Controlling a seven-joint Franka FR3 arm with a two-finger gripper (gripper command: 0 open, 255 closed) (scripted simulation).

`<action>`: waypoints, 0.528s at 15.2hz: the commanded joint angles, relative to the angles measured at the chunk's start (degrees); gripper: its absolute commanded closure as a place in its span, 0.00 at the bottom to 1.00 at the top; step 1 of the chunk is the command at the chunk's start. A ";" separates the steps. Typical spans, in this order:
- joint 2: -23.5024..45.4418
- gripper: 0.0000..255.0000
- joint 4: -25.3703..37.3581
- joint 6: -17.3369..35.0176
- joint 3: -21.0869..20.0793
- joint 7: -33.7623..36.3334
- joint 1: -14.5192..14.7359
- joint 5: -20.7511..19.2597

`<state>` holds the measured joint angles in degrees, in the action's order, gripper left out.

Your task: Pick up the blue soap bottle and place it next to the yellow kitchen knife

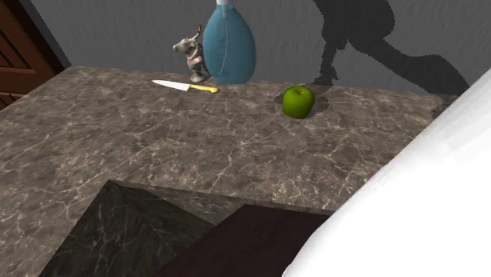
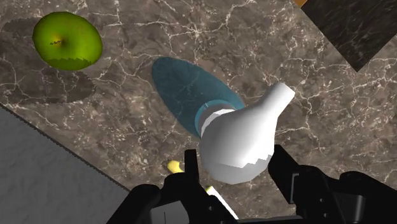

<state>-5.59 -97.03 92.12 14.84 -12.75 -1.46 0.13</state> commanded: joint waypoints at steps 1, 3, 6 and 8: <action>3.44 1.00 1.96 1.45 0.03 0.03 0.14 0.89; 7.33 1.00 4.62 2.56 0.01 0.02 0.20 1.89; 13.45 1.00 9.37 3.73 -0.11 0.00 0.12 3.45; 17.75 1.00 13.13 4.14 -0.27 0.02 -0.07 4.50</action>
<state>9.65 -86.13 95.95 14.68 -12.82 -1.47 4.01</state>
